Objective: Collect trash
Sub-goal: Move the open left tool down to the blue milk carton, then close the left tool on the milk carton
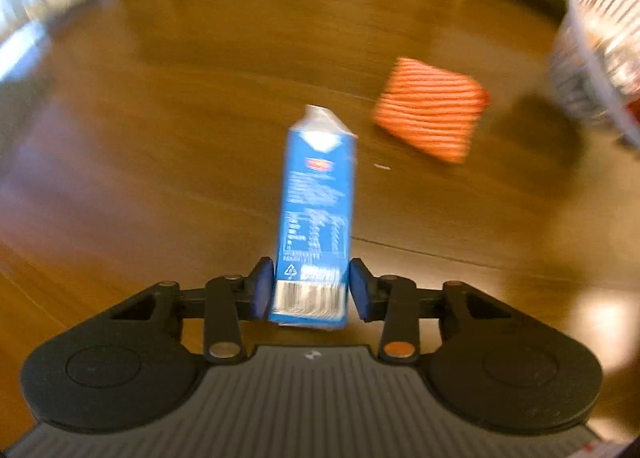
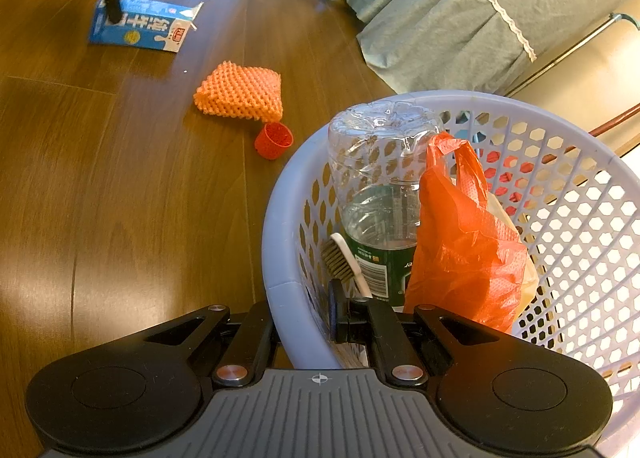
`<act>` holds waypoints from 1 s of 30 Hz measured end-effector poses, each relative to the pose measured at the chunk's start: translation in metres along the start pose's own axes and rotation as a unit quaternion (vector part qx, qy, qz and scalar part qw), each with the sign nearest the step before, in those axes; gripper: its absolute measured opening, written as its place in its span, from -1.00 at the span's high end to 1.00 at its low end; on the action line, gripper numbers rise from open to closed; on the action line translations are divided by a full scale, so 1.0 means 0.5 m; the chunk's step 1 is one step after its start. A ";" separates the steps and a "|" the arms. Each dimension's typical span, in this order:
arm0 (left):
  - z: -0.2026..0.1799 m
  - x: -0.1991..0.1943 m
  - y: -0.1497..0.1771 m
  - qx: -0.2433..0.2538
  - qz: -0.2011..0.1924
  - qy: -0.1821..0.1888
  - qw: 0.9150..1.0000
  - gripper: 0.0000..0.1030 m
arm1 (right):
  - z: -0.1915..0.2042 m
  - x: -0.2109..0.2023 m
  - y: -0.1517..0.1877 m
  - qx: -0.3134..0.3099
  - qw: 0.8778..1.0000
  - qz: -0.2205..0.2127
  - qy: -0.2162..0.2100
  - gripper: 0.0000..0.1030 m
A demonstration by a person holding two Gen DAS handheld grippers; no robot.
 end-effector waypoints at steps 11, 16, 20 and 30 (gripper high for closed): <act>0.029 -0.015 0.024 -0.017 -0.016 -0.042 0.999 0.32 | -0.005 -0.001 -0.002 0.001 1.000 0.000 0.000 0.93; 0.027 -0.018 0.023 -0.042 -0.023 0.011 0.999 0.32 | -0.004 -0.001 -0.003 0.001 1.000 0.000 0.000 0.93; 0.027 -0.004 0.027 -0.103 -0.013 0.132 0.986 0.31 | -0.004 0.000 -0.004 0.000 1.000 0.000 0.000 0.93; -0.029 -0.028 0.018 -0.022 -0.056 -0.031 0.998 -0.35 | -0.003 0.000 -0.004 0.000 1.000 0.000 0.000 0.93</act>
Point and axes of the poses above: each gripper's, at about its wrist camera, not at the fingertips, and x roughly the way its jaws point, z to its left, y to its underside, the point moved 1 cm from there along x, roughly the way its jaws point, and after that the axes turned 6 degrees about y, right-handed, at the moved point
